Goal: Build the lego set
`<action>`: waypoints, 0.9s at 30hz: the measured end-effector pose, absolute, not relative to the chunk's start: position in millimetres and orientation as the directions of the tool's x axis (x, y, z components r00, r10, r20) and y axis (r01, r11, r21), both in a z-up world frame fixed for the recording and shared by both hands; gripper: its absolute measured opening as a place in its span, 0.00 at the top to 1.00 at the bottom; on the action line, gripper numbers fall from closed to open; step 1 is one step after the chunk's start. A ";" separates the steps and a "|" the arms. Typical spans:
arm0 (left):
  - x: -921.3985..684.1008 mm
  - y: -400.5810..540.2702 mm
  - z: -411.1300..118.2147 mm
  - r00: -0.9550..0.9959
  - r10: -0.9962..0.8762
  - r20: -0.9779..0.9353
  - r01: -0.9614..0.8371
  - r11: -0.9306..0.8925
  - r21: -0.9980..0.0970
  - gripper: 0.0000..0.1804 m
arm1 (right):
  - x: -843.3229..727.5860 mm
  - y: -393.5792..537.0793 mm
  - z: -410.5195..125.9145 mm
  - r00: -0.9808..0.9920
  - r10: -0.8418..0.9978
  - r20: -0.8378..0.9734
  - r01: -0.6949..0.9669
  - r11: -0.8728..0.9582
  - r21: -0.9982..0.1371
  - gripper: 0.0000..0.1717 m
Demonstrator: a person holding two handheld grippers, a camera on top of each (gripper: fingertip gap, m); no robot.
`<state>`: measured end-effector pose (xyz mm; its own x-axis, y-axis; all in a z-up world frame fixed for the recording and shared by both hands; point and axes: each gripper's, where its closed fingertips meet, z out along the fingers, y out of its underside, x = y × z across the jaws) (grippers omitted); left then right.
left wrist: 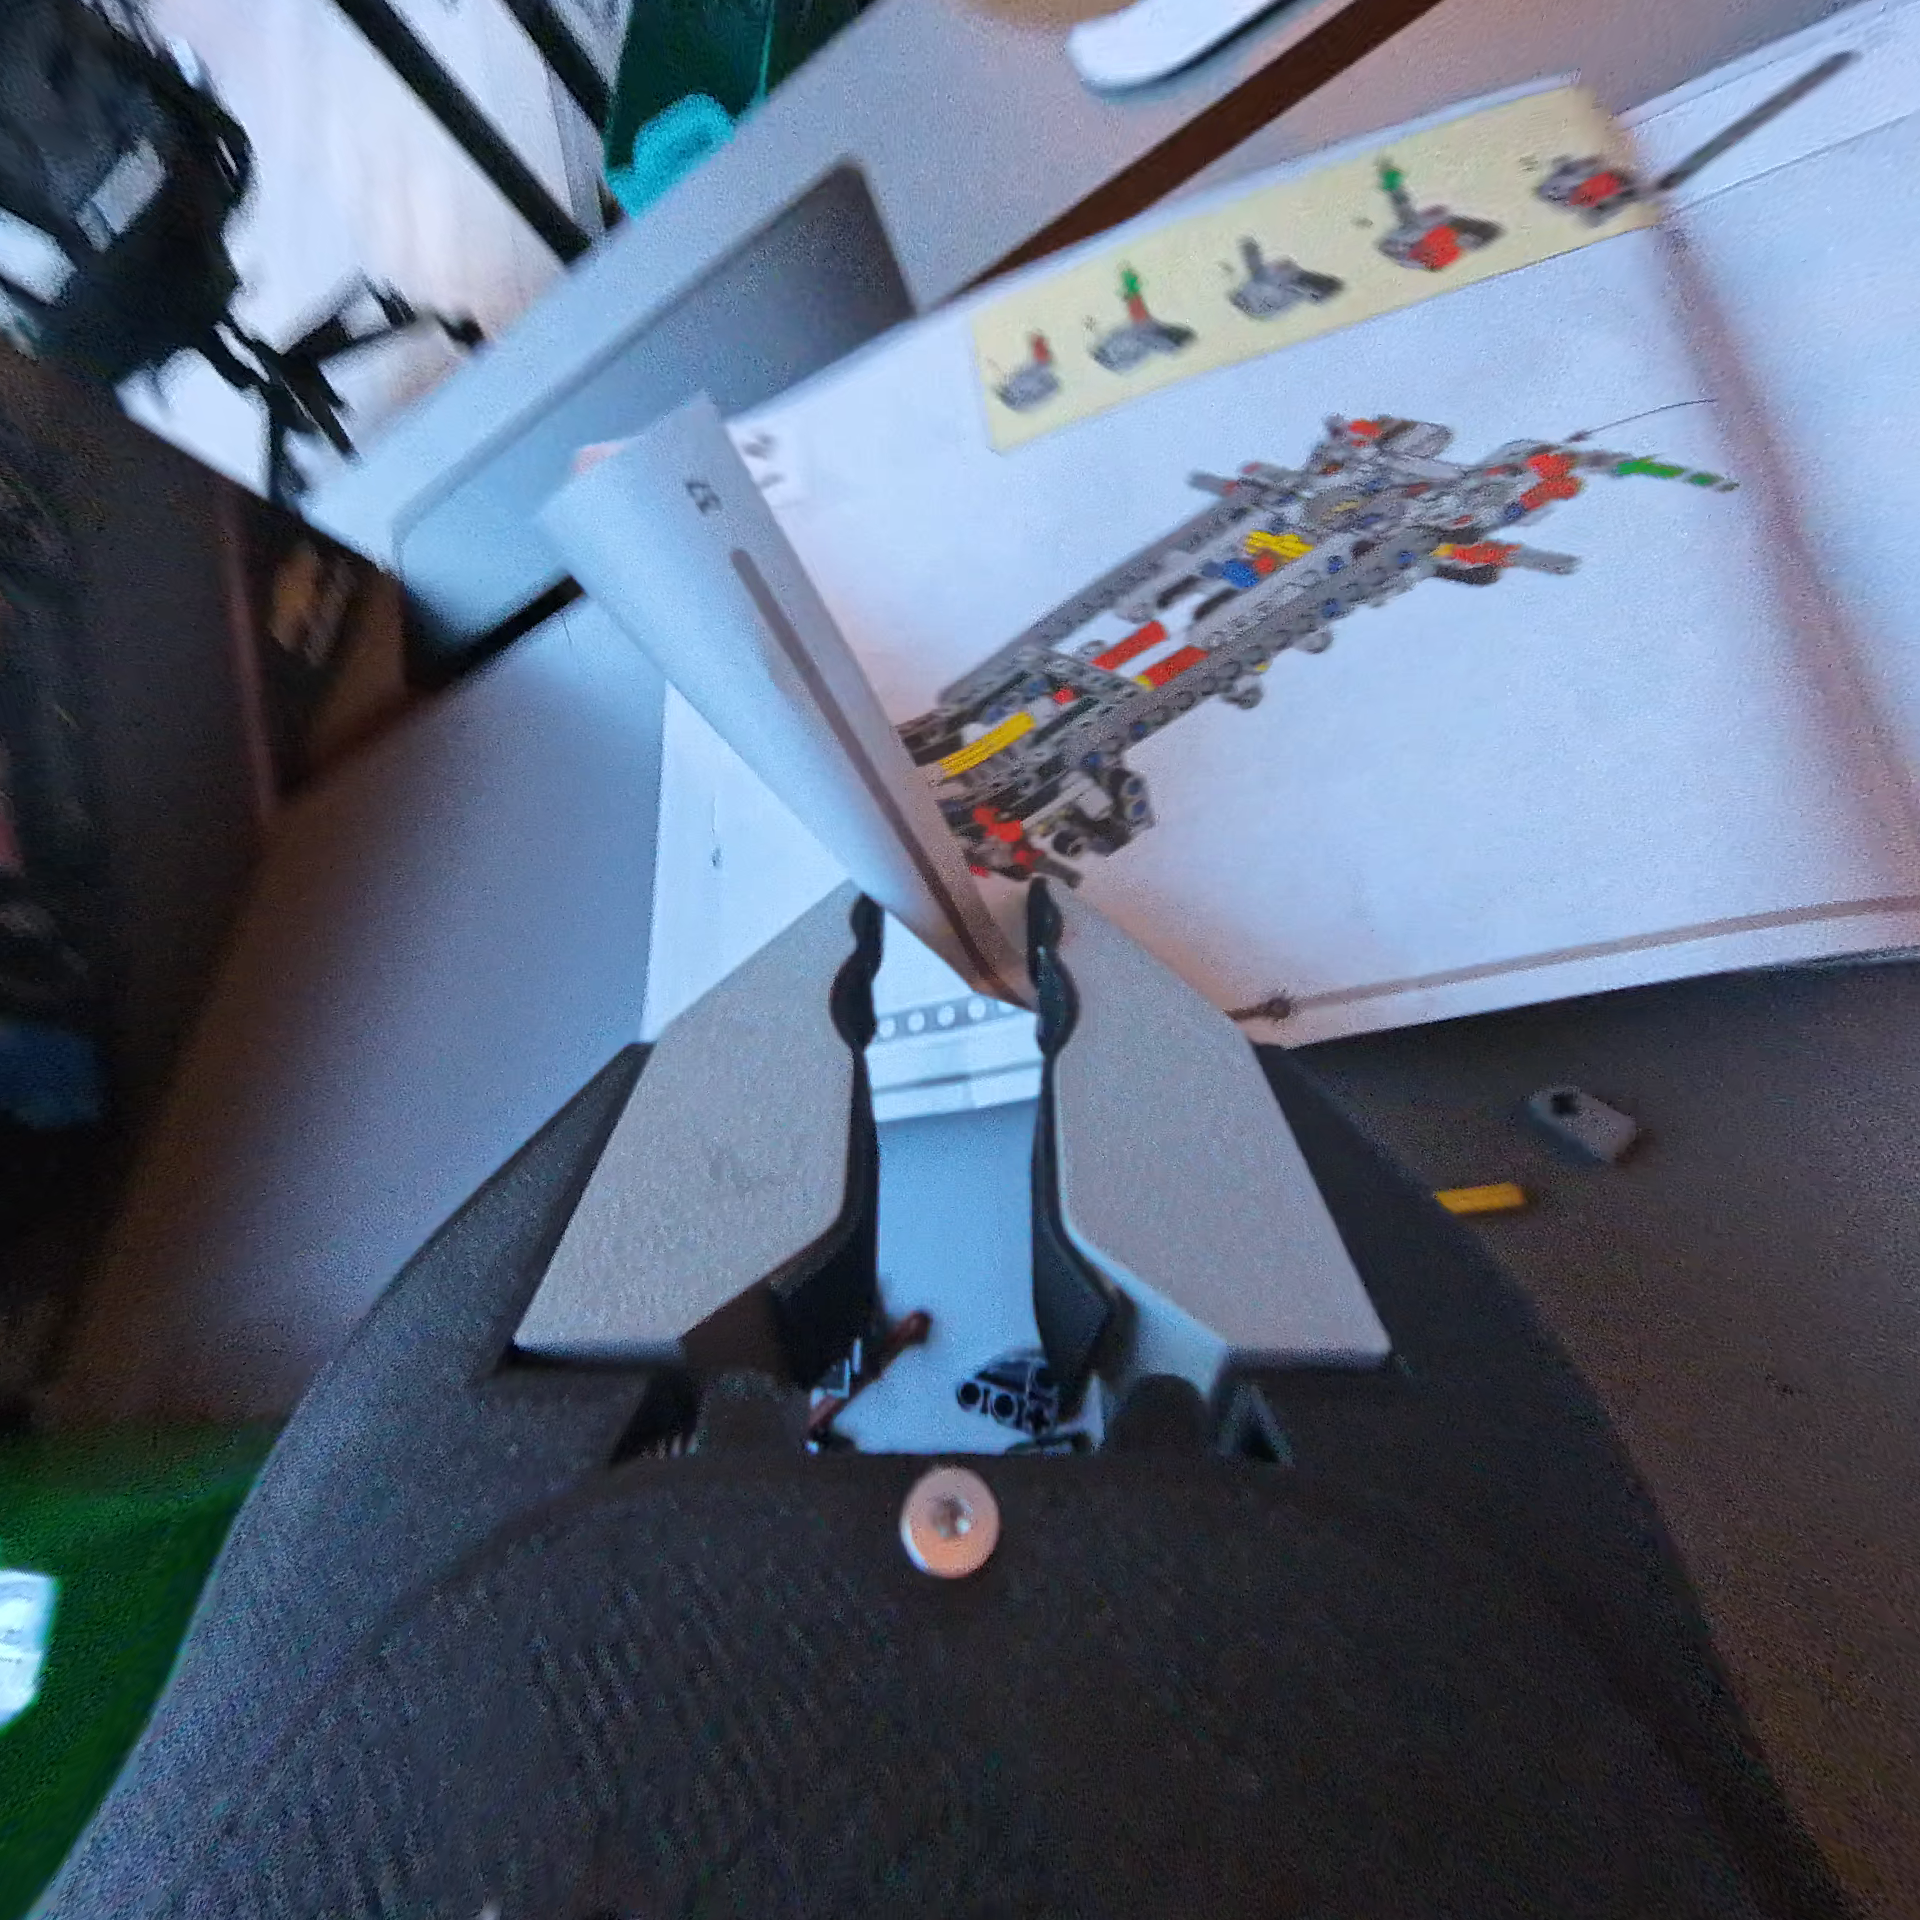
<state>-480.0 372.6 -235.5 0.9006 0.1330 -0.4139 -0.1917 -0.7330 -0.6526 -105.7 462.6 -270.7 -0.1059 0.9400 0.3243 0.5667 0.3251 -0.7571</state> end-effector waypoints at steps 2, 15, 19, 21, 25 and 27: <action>-497.9 359.4 -244.1 0.911 0.208 -0.356 -0.086 -0.749 -0.657 0.87 | -106.0 461.5 -269.4 -0.103 0.941 0.323 0.563 0.323 -0.761 0.74; -524.2 299.9 -193.2 0.893 0.334 -0.301 -0.025 -0.630 -0.776 0.85 | -154.8 422.0 -243.6 -0.128 0.988 0.088 0.583 0.146 -0.799 0.89; -519.8 304.1 -200.6 0.902 0.300 -0.312 -0.076 -0.600 -0.796 0.84 | -176.2 429.2 -270.3 -0.174 0.973 0.151 0.791 0.230 -0.567 1.00; -518.6 306.7 -203.9 0.906 0.284 -0.314 -0.103 -0.571 -0.814 0.85 | -165.7 445.1 -288.6 -0.220 0.947 0.234 0.871 0.298 -0.391 1.00; -517.4 309.2 -206.4 0.915 0.265 -0.305 -0.135 -0.511 -0.849 0.87 | -142.7 469.7 -289.0 -0.213 0.928 0.305 0.918 0.297 -0.262 1.00; -511.4 313.0 -205.3 0.938 0.238 -0.252 -0.111 -0.483 -0.869 0.87 | -125.6 494.6 -288.9 -0.180 0.904 0.388 0.959 0.248 -0.135 1.00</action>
<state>-511.4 313.0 -205.3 0.9380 0.2378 -0.2524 -0.1113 -0.4827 -0.8687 -125.6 494.6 -288.9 -0.1795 0.9041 0.3877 0.9593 0.2482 -0.1346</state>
